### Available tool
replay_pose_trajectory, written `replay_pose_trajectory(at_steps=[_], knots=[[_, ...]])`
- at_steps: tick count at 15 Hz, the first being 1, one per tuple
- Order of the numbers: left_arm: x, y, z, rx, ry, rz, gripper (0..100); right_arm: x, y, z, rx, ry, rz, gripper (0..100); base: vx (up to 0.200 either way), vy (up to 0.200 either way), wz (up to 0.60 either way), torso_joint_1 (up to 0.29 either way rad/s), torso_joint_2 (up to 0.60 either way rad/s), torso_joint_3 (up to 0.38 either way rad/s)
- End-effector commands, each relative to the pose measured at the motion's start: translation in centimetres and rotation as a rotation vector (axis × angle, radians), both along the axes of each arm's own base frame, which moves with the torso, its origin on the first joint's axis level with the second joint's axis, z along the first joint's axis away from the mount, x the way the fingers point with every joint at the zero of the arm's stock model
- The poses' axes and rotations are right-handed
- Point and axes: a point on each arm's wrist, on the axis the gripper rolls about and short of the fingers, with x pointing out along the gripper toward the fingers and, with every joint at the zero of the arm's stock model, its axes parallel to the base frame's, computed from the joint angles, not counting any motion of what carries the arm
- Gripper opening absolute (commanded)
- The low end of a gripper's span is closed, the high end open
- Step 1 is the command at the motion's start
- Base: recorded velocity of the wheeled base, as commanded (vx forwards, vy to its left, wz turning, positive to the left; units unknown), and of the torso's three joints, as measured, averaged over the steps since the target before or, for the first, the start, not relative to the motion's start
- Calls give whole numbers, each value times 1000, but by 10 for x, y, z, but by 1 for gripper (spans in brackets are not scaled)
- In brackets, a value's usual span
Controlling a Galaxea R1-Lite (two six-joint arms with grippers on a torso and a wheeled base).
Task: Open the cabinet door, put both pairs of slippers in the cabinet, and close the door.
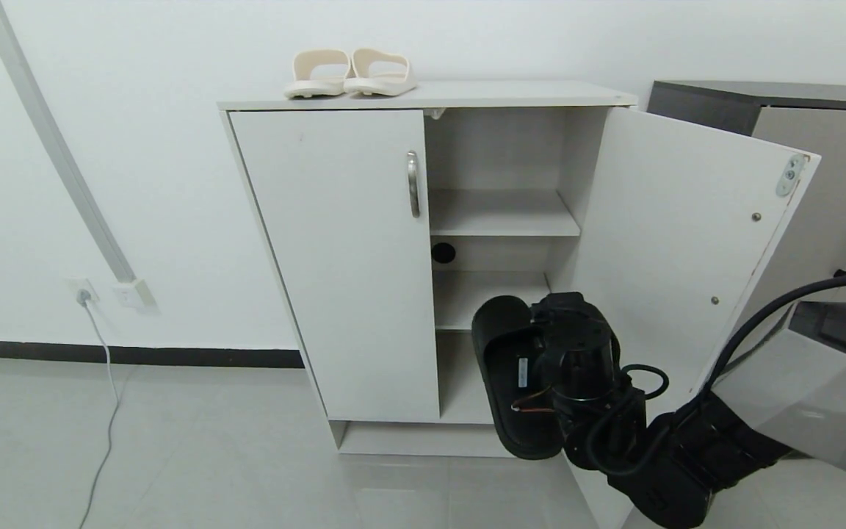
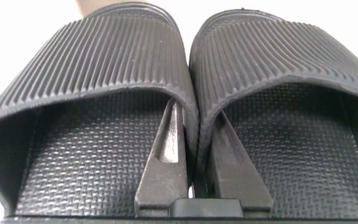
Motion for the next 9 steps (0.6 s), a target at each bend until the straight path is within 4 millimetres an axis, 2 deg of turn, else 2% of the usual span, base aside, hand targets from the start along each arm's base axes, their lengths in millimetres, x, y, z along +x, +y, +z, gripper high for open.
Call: replay_pose_trajectory(at_steps=[1,9], knots=[[0,0,0,0,2,0,0,2,-2,-4,-6,8,-6,0,0,0,0,0,0,0],[0,0,0,-2,2,1,0,25,-24,-21,-28,44,-66,0,0,0,0,0,0,0]])
